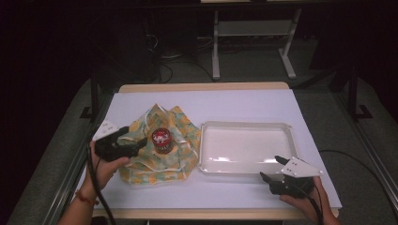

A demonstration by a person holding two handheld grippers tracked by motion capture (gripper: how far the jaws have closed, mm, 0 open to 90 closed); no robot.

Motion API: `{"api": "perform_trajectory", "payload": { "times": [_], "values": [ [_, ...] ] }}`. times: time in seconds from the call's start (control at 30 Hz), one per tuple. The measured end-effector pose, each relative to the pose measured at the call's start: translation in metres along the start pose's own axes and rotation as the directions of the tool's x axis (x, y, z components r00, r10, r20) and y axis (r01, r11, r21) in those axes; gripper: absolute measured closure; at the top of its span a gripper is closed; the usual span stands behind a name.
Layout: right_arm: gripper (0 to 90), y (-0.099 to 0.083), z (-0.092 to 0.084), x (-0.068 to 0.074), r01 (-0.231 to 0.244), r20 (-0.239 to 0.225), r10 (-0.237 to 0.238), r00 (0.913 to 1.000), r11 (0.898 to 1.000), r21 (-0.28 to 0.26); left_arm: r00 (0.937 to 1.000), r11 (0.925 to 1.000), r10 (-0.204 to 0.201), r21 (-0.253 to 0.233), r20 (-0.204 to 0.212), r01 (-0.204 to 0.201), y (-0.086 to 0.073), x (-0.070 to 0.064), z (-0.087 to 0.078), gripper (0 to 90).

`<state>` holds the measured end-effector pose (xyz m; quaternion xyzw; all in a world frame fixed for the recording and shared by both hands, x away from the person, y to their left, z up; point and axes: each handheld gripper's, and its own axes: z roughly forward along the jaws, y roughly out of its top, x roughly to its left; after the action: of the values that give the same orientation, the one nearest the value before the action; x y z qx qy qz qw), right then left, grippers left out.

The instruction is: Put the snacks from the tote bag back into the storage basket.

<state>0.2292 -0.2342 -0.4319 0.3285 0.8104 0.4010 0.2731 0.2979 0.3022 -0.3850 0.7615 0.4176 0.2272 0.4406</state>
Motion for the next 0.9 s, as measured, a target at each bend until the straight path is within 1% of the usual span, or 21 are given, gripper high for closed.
{"api": "perform_trajectory", "payload": {
  "times": [0.03,0.07,0.1,0.13,0.2,0.23,0.3,0.33,0.37,0.4,0.47,0.53,0.57,0.63,0.7,0.77,0.9],
  "values": [
    [24.9,0.0,0.0,0.0,0.0,0.0,0.0,1.0,1.0,0.0,1.0,1.0,0.0,0.0,0.0,0.0,0.0,0.0,0.0,13.7],
    [25.0,0.001,0.0,0.001,-0.001,0.009,0.001,1.0,1.0,-0.001,1.0,0.9999,-0.007,0.011,-0.007,0.007,-0.01,0.004,-0.001,13.7],
    [25.0,0.001,0.0,0.001,-0.001,0.009,0.001,1.0,1.0,-0.001,0.9996,0.9998,-0.016,0.009,-0.022,0.016,-0.019,0.007,-0.003,13.7],
    [25.0,0.002,0.0,0.002,-0.001,0.01,0.0,0.9999,1.0,0.001,0.9994,0.9997,-0.025,0.004,-0.025,0.025,-0.025,0.011,-0.005,13.8],
    [24.9,0.007,0.001,0.004,0.004,0.014,-0.004,0.9999,1.0,-0.006,0.9996,0.9995,-0.023,-0.02,-0.014,0.023,-0.033,0.017,-0.009,13.9],
    [24.9,0.009,0.001,0.005,0.012,0.013,-0.012,0.9998,1.0,-0.011,0.9998,0.9996,-0.018,-0.02,-0.012,0.018,-0.035,0.019,-0.01,14.0],
    [24.9,0.01,0.002,0.006,0.016,0.012,-0.016,0.9998,1.0,-0.015,0.9999,0.9993,-0.001,-0.036,0.01,0.001,-0.036,0.019,-0.01,14.2],
    [24.9,0.009,0.004,0.004,0.016,0.011,-0.016,0.9998,1.0,-0.011,0.9991,0.9993,0.032,-0.022,0.029,-0.031,-0.037,0.018,-0.008,14.2],
    [24.9,0.009,0.004,0.004,0.016,0.011,-0.016,0.9998,1.0,-0.011,0.9991,0.9993,0.032,-0.022,0.029,-0.031,-0.037,0.018,-0.008,14.1],
    [25.0,0.007,0.005,0.001,0.01,0.011,-0.01,0.9999,1.0,-0.008,0.9983,0.999,0.04,-0.021,0.042,-0.039,-0.038,0.016,-0.006,14.2],
    [25.0,0.007,0.005,0.0,0.006,0.012,-0.005,0.9999,1.0,-0.009,0.997,0.9981,0.061,-0.013,0.048,-0.06,-0.038,0.014,-0.003,14.8],
    [25.0,0.006,0.004,-0.001,0.001,0.011,-0.001,0.9999,1.0,-0.018,0.996,0.998,0.062,-0.01,0.064,-0.062,-0.039,0.012,-0.001,14.9],
    [25.0,0.006,0.002,-0.001,-0.001,0.011,0.002,0.9999,1.0,-0.021,0.9944,0.9965,0.084,-0.008,0.065,-0.083,-0.038,0.01,0.0,15.0],
    [25.0,0.006,0.002,-0.001,-0.002,0.012,0.002,0.9999,1.0,-0.024,0.9933,0.996,0.089,-0.005,0.073,-0.089,-0.038,0.008,0.001,15.0],
    [25.0,0.006,0.0,-0.001,-0.001,0.013,0.001,0.9999,1.0,-0.025,0.9928,0.9953,0.096,0.006,0.073,-0.096,-0.039,0.007,0.003,15.0],
    [25.0,0.006,-0.001,-0.001,-0.002,0.015,0.002,0.9999,1.0,-0.029,0.9918,0.995,0.097,0.014,0.083,-0.098,-0.04,0.006,0.004,15.0],
    [25.0,0.007,0.0,0.0,-0.005,0.016,0.006,0.9999,1.0,-0.025,0.9911,0.9944,0.1,0.025,0.088,-0.102,-0.04,0.006,0.005,15.0]
  ]
}}
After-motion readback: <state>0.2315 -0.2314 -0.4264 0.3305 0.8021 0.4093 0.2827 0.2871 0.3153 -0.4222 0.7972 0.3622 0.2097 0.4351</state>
